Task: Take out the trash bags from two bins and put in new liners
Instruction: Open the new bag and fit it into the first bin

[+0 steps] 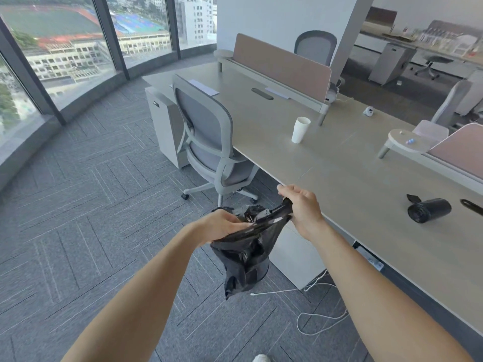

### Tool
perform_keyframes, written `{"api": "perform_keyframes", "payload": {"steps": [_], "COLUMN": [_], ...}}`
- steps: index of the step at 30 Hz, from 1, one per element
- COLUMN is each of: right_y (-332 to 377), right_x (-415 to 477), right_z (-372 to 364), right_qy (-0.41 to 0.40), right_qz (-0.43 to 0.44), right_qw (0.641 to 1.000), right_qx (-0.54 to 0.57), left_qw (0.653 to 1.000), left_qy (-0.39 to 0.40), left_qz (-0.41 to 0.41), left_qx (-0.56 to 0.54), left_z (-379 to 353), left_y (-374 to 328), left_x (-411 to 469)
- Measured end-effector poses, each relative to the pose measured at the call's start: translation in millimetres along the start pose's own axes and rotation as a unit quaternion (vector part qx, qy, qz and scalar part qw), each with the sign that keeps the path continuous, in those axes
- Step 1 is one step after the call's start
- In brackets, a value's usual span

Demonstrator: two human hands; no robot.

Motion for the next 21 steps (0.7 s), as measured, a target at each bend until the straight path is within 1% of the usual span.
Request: {"api": "perform_keyframes", "payload": {"steps": [3, 5, 6, 8, 10, 11, 16, 19, 21], "right_y": [-3, -10, -13, -19, -22, -25, -29, -27, -25], "right_x": [-4, -7, -7, -7, -7, -7, -7, -10, -11], "right_z": [8, 11, 12, 13, 12, 10, 0, -8, -13], "right_qy": [0.071, 0.084, 0.082, 0.068, 0.064, 0.066, 0.043, 0.047, 0.053], "right_qz": [0.013, 0.020, 0.029, 0.067, 0.095, 0.095, 0.081, 0.064, 0.065], "right_qw": [0.997, 0.994, 0.992, 0.978, 0.950, 0.944, 0.954, 0.961, 0.966], "right_qx": [-0.030, -0.065, -0.091, -0.186, -0.289, -0.309, -0.287, -0.265, -0.243], "left_qw": [0.993, 0.984, 0.982, 0.985, 0.987, 0.985, 0.972, 0.966, 0.967], "left_qy": [-0.092, -0.126, -0.133, -0.128, -0.133, -0.146, -0.215, -0.236, -0.238], "left_qz": [-0.057, -0.079, -0.075, -0.066, -0.068, -0.073, -0.093, -0.101, -0.091], "left_qx": [-0.048, -0.097, -0.114, -0.096, -0.055, -0.052, -0.033, 0.011, 0.021], "left_z": [8, 14, 17, 21, 22, 24, 30, 34, 37], "left_y": [-1, 1, 2, 4, 3, 4, 9, 8, 9], "left_x": [3, 4, 5, 6, 4, 3, 6, 6, 8]}}
Point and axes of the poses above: each hand's wrist, its own x-axis towards the middle knuckle, its own z-axis out of the back of the hand, y = z × x, the point moved 3 cm from there along x, towards the middle knuckle, and after that the axes turned 6 degrees about -y, right-handed, at the moved point
